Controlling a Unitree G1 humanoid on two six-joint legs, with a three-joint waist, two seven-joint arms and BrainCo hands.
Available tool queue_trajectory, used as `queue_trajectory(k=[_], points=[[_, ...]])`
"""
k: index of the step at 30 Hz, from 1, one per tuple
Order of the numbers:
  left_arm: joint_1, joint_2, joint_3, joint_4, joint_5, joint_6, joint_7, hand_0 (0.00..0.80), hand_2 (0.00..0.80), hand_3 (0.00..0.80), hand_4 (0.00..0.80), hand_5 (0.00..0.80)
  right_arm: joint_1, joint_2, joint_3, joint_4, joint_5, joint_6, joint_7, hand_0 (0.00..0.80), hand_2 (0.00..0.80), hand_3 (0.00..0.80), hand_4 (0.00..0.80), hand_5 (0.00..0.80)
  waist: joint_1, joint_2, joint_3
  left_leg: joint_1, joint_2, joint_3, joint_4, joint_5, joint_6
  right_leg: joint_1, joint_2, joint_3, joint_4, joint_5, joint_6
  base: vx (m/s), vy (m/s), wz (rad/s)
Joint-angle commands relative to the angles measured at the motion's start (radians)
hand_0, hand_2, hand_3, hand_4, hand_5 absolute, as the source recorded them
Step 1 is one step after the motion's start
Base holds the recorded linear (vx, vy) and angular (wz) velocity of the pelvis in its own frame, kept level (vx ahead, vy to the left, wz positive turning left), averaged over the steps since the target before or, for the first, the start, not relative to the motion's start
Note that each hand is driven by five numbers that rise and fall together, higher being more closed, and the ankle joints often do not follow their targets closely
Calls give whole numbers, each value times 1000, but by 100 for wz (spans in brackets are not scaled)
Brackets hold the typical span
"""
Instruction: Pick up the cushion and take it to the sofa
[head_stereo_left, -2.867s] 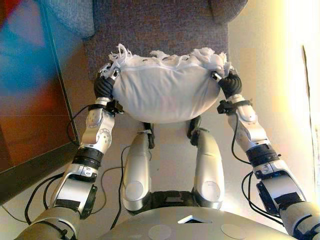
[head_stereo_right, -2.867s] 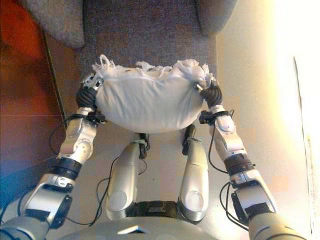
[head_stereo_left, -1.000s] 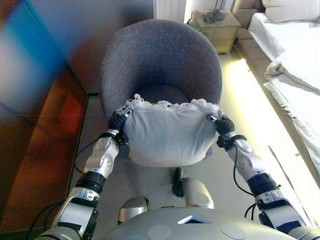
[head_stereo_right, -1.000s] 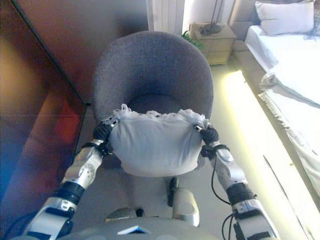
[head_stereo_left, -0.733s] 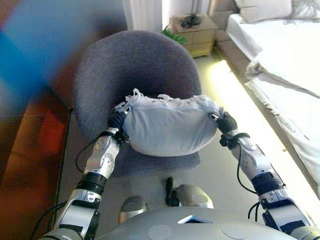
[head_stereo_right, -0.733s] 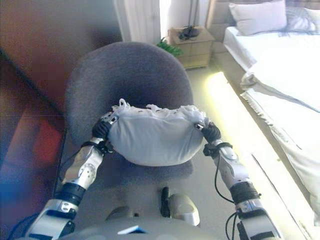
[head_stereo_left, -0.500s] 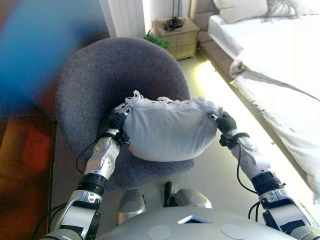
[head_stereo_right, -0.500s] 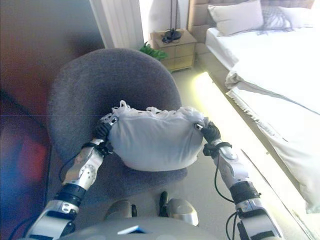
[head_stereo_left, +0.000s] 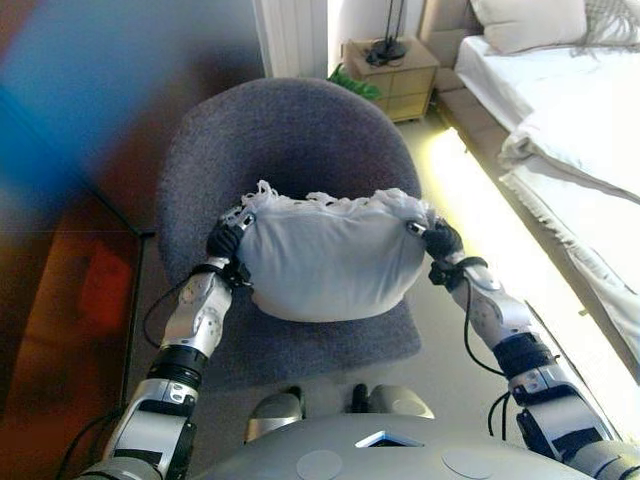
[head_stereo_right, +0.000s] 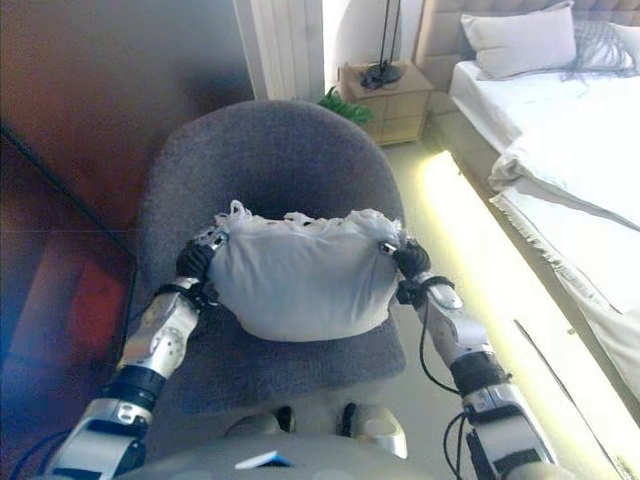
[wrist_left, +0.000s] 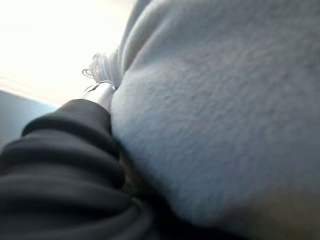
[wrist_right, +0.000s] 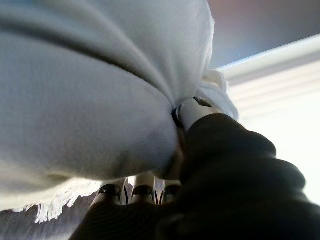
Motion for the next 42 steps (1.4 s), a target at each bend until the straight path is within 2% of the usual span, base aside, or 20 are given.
queue_trajectory(k=[1,4,6,8,11,14,18,23,30,37,42], points=[[-116,-7,-35,-40,20,-55,-19,800,800,800,800,800,-145,81,17,-32,45,-60,4,800,800,800,800,800,29,-13,-8,-32,-14,3,122,-115,35,15,-193,-8,112,108,75,134,-49,3],[-180,7,-74,6,17,-63,24,800,800,800,800,800,-223,96,63,13,37,-68,-27,800,800,800,800,800,31,-36,21,-59,-7,-24,180,-145,16,-26,-199,38,0,146,102,16,-161,0],[-279,18,-109,54,-8,-75,53,800,800,800,800,800,-322,88,94,59,29,-77,-49,800,800,800,800,800,18,-54,68,-117,0,-46,257,-190,17,-122,-191,79,-21,175,129,-223,-217,-28],[-378,22,-113,91,-17,-75,74,800,800,800,800,800,-430,45,102,118,17,-84,-21,800,800,800,800,800,29,-64,124,-236,19,-63,384,-220,12,-169,-205,65,14,152,138,-350,-198,30],[-512,39,-135,149,-38,-67,102,800,800,800,800,800,-558,-3,126,177,66,-105,-19,800,800,800,800,800,37,-60,188,-356,54,-83,506,-248,-15,-217,-204,48,78,119,137,-235,-155,27],[-578,45,-154,200,-40,-94,107,800,800,800,800,800,-611,-23,135,199,94,-120,-22,800,800,800,800,800,35,-51,218,-399,59,-86,545,-260,-21,-270,-216,44,153,87,135,-57,-26,-11],[-611,29,-159,208,-33,-107,135,800,800,800,800,800,-644,-21,132,202,101,-131,-34,800,800,800,800,800,32,-35,249,-426,55,-96,601,-288,-26,-316,-228,56,245,39,135,68,19,-2],[-670,15,-152,193,-31,-109,170,800,800,800,800,800,-699,-24,123,191,62,-139,-51,800,800,800,800,800,26,-20,283,-452,51,-104,609,-283,-38,-345,-222,65,273,11,142,27,4,12],[-769,29,-160,189,-35,-96,195,800,800,800,800,800,-778,-48,124,192,50,-150,-59,800,800,800,800,800,18,-15,295,-452,55,-103,594,-269,-50,-347,-220,66,273,-5,144,43,-15,2],[-859,53,-170,180,-71,-73,197,800,800,800,800,800,-847,-57,127,191,54,-141,-84,800,800,800,800,800,12,-18,271,-400,64,-97,535,-245,-63,-291,-222,59,224,-6,146,76,-23,0],[-948,89,-207,205,-75,-71,216,800,800,800,800,800,-915,-78,147,209,67,-131,-100,800,800,800,800,800,8,-17,241,-373,65,-95,482,-221,-73,-255,-219,44,168,-2,145,58,-19,-5]])
